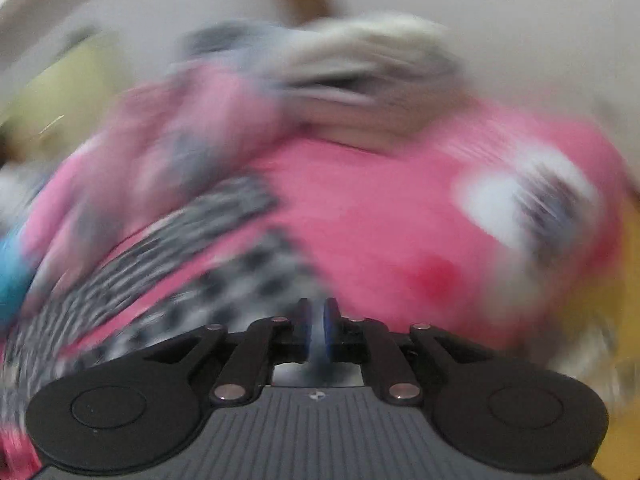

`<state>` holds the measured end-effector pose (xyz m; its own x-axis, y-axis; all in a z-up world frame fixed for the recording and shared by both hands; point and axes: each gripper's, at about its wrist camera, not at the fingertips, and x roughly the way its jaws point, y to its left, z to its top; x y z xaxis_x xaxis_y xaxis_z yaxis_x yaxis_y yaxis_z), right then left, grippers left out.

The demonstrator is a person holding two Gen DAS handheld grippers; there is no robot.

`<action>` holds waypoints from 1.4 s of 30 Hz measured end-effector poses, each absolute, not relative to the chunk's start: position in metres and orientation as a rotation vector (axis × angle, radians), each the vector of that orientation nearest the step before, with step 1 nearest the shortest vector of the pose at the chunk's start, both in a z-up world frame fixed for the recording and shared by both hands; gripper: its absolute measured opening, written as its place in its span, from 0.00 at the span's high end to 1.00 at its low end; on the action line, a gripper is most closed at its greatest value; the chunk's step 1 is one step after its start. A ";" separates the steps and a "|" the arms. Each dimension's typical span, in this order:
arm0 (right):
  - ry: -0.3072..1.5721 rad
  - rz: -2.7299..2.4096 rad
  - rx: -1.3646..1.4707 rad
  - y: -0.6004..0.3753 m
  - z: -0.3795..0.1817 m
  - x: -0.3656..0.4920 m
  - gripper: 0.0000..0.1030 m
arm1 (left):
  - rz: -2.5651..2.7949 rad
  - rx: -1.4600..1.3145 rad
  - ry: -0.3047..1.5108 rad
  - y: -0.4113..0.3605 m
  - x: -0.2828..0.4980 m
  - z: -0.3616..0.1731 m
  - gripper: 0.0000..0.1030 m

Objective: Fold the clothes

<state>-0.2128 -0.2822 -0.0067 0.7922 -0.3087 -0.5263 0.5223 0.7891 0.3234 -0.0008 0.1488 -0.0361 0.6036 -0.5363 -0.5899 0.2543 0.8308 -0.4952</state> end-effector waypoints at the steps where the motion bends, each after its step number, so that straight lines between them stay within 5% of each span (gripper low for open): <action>1: 0.476 -0.359 0.398 -0.261 -0.004 -0.194 0.72 | -0.419 -0.405 0.798 0.155 0.005 -0.036 0.76; 2: 0.490 -0.240 0.316 -0.236 -0.004 -0.176 0.63 | -0.367 -0.425 0.795 0.161 0.011 -0.036 0.76; 11: 0.496 0.357 -0.380 -0.031 -0.047 -0.076 0.65 | -0.087 -0.600 0.794 0.196 0.047 -0.051 0.75; 13: 0.528 0.392 -0.400 -0.020 -0.057 -0.063 0.66 | -0.068 -0.592 0.791 0.198 0.050 -0.054 0.82; 14: 0.547 0.404 -0.412 -0.015 -0.063 -0.057 0.68 | -0.064 -0.584 0.788 0.198 0.050 -0.055 0.95; 19: 0.632 0.441 -0.411 -0.014 -0.071 -0.042 0.99 | -0.048 -0.542 0.754 0.200 0.045 -0.050 1.00; 29: 0.754 0.590 -0.334 -0.019 -0.069 -0.055 0.99 | -0.009 -0.441 0.872 0.210 0.024 -0.046 1.00; 38: 0.697 0.560 -0.254 -0.038 -0.039 -0.058 0.96 | 0.026 -0.333 0.670 0.257 0.015 0.032 1.00; 41: 0.670 0.570 -0.208 -0.037 -0.031 -0.050 0.95 | 0.072 -0.297 0.680 0.290 0.042 0.042 0.93; 42: 0.661 0.577 -0.197 -0.035 -0.030 -0.048 0.95 | 0.083 -0.289 0.697 0.301 0.055 0.043 0.82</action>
<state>-0.0480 -0.0346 -0.0296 0.6402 0.4413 -0.6288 -0.5629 0.8265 0.0070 0.0546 0.3007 0.0431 0.7655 -0.0202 -0.6431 -0.1715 0.9570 -0.2341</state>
